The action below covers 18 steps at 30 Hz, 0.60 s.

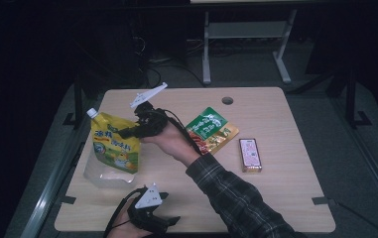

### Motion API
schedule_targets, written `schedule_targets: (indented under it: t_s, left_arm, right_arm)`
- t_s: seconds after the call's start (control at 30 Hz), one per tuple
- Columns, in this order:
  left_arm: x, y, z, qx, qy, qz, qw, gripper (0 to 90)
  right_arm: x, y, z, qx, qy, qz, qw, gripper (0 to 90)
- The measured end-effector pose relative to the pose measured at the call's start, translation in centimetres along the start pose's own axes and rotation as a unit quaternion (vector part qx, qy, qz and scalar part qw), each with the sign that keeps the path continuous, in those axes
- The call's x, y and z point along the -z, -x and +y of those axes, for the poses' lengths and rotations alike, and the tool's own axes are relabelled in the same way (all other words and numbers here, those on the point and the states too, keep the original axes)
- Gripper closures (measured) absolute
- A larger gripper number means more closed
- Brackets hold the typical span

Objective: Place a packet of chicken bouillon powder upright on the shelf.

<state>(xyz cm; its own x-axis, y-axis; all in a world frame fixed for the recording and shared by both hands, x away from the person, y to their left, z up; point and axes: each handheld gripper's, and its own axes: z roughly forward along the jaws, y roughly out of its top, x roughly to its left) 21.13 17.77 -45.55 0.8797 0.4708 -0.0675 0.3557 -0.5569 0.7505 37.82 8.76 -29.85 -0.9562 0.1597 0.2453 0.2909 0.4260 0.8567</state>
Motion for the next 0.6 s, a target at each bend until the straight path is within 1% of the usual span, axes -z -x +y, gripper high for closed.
schedule_targets:
  t_s: [0.03, 0.17, 0.23, 0.3, 0.37, 0.4, 0.47, 0.53, 0.57, 0.6]
  left_arm:
    - [0.0, -0.1, 0.0, -0.005, 0.0, -0.001, 1.0, 16.8]
    - [0.0, 0.0, 0.1, -0.008, -0.005, -0.001, 1.0, 16.8]
    - [0.0, 0.0, 0.1, -0.008, -0.005, -0.001, 1.0, 16.8]
    - [0.0, 0.0, 0.1, -0.009, -0.005, 0.0, 1.0, 16.8]
    - [-0.1, 0.1, 0.0, -0.001, -0.004, -0.003, 1.0, 16.8]
    - [0.0, 0.1, 0.0, -0.003, -0.004, -0.003, 1.0, 16.8]
    - [0.0, 0.1, 0.0, -0.002, -0.004, -0.003, 1.0, 16.8]
    - [0.0, 0.1, 0.0, -0.002, -0.004, -0.003, 1.0, 16.8]
    - [-0.1, 0.1, 0.0, -0.002, -0.004, -0.004, 1.0, 16.8]
    - [-0.1, 0.1, 0.0, -0.002, -0.005, -0.004, 1.0, 16.8]
  right_arm:
    - [-0.3, -0.1, 0.1, 0.0, -0.002, -0.001, 1.0, 90.0]
    - [-1.3, -0.3, 0.3, 0.003, -0.007, 0.001, 1.0, 90.0]
    - [-1.5, -0.3, 0.3, 0.002, -0.011, 0.001, 0.9999, 90.0]
    - [-2.2, -0.3, 0.2, 0.002, -0.016, 0.005, 0.9999, 90.0]
    - [-2.5, -0.4, 0.2, 0.003, -0.019, 0.004, 0.9998, 90.0]
    - [-2.7, -0.4, 0.1, 0.005, -0.021, 0.003, 0.9998, 90.0]
    - [-3.0, -0.4, 0.0, 0.001, -0.023, 0.006, 0.9997, 90.0]
    - [-3.1, -0.3, -0.1, 0.004, -0.025, 0.005, 0.9997, 90.0]
    - [-3.4, -0.3, -0.3, -0.001, -0.027, 0.005, 0.9996, 90.0]
    - [-3.5, -0.2, -0.4, 0.002, -0.028, 0.004, 0.9996, 90.0]
